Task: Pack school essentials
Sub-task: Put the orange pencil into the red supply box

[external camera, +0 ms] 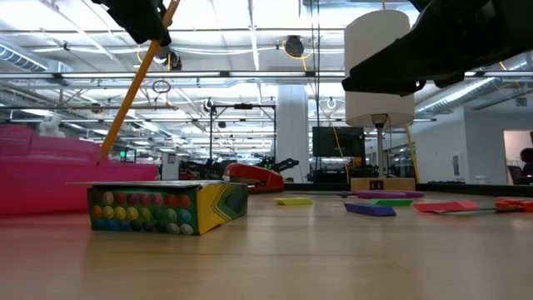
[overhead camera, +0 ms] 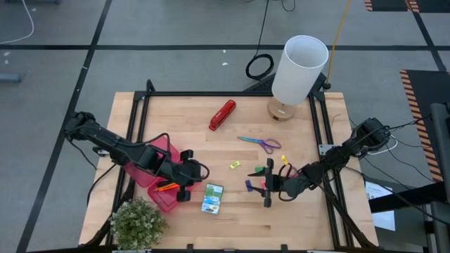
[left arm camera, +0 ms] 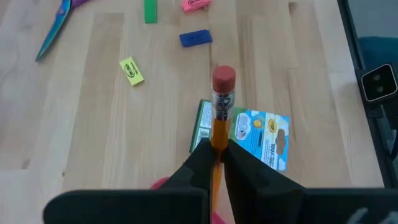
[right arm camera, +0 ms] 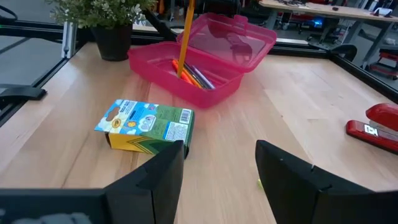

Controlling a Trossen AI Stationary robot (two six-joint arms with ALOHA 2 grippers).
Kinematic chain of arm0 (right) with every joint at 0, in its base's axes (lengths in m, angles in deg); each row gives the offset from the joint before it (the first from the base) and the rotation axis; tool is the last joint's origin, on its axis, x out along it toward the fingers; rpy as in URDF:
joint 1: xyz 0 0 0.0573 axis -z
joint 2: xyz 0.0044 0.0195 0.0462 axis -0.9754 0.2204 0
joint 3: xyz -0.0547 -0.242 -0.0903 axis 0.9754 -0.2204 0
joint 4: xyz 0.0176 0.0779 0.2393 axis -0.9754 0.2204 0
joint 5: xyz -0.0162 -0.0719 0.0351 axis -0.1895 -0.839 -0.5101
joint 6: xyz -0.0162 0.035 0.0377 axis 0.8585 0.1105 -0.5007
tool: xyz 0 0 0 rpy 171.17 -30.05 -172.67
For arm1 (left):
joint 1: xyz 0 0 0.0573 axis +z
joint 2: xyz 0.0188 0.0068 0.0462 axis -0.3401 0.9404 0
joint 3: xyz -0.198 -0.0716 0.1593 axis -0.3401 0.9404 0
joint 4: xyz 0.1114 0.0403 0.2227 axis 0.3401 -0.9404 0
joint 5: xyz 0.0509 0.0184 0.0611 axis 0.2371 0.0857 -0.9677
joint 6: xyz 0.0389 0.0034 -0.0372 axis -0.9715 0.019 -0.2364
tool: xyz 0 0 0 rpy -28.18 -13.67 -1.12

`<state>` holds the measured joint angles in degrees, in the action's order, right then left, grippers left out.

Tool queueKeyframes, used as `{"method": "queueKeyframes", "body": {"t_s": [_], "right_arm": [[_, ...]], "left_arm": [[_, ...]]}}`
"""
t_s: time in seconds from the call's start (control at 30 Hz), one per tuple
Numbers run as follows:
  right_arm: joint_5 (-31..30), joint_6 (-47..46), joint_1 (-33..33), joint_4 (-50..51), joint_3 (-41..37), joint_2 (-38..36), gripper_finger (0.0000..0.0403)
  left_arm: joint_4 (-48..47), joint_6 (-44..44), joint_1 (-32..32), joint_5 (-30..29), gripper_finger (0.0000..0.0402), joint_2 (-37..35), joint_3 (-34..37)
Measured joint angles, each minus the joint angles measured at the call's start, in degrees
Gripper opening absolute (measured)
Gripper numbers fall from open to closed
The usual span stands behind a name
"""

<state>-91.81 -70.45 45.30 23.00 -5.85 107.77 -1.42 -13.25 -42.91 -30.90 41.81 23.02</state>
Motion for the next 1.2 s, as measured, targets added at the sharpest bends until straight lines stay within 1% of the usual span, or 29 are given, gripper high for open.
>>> {"method": "queueKeyframes", "body": {"t_s": [0.17, 0.27, 0.4, 0.53, 0.73, 0.8, 0.93, 1.07, 1.2], "right_arm": [[0.1, -0.4, 0.0, -0.1, 0.0, 0.0, 0.0192], [0.1, -0.4, 0.0, -0.1, 0.0, 0.0, 0.0192], [0.2, -0.4, 0.0, -0.1, 0.0, 0.0, 0.0192], [0.2, -0.5, 0.0, 0.0, 0.0, 0.0, 0.0192], [0.2, -0.4, 0.0, -0.1, 0.0, 0.0, 0.0192], [0.2, -0.4, 0.0, -0.1, 0.0, 0.0, 0.0192], [0.2, -0.2, 0.0, -0.1, 0.0, 0.0, 0.0192], [0.2, -0.2, 0.0, -0.1, 0.0, 0.0, 0.0192], [0.1, -0.2, 0.0, -0.1, 0.0, 0.0, 0.0192]], "left_arm": [[0.3, 0.5, 0.0, 0.0, 0.0024, 0.0, 0.0], [2.6, 0.8, 0.0, 0.1, 0.0024, -0.3, 0.0], [5.7, 0.9, 0.5, 1.1, 0.0024, -2.4, 0.0], [4.5, 1.8, 0.8, 1.2, 0.0024, -5.7, 0.0], [-4.9, 9.6, 2.7, 3.1, 0.0024, -12.0, 0.0], [-7.5, 11.1, 3.4, 3.4, 0.0024, -14.1, 0.0], [-12.1, 12.0, 5.2, 6.1, 0.0024, -16.7, 0.0], [-17.8, 12.0, 6.7, 7.7, 0.0024, -17.1, 0.0], [-21.8, 11.9, 7.6, 8.1, 0.0024, -15.1, 0.0]]}}
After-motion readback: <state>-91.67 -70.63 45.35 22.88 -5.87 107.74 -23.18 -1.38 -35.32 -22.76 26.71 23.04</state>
